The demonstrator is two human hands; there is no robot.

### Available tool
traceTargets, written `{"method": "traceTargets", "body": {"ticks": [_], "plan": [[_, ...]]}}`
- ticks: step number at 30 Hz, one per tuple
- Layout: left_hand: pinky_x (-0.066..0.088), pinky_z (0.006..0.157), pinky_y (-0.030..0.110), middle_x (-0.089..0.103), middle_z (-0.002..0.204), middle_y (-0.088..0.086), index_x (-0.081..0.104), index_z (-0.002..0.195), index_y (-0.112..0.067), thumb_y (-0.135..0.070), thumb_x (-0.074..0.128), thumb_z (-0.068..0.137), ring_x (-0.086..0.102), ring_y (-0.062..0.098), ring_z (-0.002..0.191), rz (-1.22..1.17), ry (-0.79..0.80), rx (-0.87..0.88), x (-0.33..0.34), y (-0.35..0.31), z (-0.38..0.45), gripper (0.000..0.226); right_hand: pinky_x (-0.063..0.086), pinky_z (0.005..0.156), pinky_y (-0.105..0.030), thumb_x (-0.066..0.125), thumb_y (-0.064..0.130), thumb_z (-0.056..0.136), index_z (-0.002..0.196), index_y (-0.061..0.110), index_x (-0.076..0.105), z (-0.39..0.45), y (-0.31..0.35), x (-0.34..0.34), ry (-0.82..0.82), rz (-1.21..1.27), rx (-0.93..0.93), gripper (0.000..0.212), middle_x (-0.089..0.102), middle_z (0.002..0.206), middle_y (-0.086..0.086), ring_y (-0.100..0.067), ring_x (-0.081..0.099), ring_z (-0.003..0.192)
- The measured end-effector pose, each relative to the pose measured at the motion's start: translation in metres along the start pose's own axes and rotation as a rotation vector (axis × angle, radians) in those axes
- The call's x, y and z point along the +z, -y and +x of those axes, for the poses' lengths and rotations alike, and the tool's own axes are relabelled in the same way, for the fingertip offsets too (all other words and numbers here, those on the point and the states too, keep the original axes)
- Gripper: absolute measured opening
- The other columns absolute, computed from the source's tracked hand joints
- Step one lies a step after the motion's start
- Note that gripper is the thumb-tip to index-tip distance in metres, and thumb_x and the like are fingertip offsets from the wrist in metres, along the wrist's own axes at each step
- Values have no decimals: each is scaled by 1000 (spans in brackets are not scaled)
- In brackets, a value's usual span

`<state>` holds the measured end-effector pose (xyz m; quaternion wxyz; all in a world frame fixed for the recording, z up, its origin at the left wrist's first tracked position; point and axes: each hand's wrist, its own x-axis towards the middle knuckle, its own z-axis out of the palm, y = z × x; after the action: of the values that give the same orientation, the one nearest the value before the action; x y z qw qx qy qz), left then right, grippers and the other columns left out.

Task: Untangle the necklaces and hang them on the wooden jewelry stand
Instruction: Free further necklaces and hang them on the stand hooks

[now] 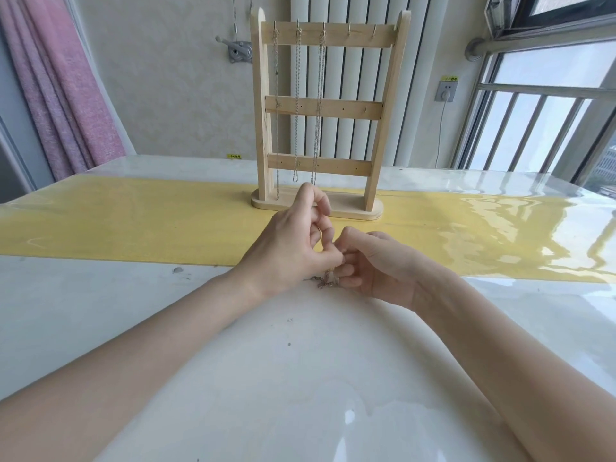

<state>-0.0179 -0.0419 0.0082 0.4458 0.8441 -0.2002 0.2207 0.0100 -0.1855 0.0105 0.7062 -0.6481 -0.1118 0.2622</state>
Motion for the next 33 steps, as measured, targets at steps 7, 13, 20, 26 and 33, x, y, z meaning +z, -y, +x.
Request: {"method": "traceTargets", "body": {"ticks": [7,13,20,26,33], "plan": [[37,55,15,53,57,-16,35,84,-24,-17,62,62,36,6,51,-213,-88,-180,-2,1,8,35,27,42,-18,44,0,89,64,15,41,2,3,3,-19,23,-126,29,39,57,-1,-11,31,49],[40,46,15,44,68,0,39,87,-17,-11,58,62,34,5,43,-693,-97,-469,-14,4,11,32,32,44,-17,45,0,90,63,16,39,1,3,0,-22,43,-187,32,40,63,-3,-12,32,53],[56,64,21,50,71,2,40,88,-14,4,53,89,55,7,55,-631,-103,-438,-12,0,12,22,37,54,-19,48,-1,90,64,9,52,1,1,-3,-51,68,-193,28,53,70,-7,-12,42,59],[56,63,20,52,67,4,38,89,-11,9,51,87,58,12,58,-781,-189,-465,-6,-3,11,24,42,52,-15,47,-7,90,64,9,48,5,0,-1,-58,168,-253,30,56,66,-6,-9,47,55],[52,60,16,59,77,4,45,94,-13,9,60,83,65,11,63,-693,-112,-515,-5,1,8,29,40,52,-17,50,-10,88,71,11,50,7,0,-3,-129,173,-314,26,50,60,-5,-10,48,53]]}}
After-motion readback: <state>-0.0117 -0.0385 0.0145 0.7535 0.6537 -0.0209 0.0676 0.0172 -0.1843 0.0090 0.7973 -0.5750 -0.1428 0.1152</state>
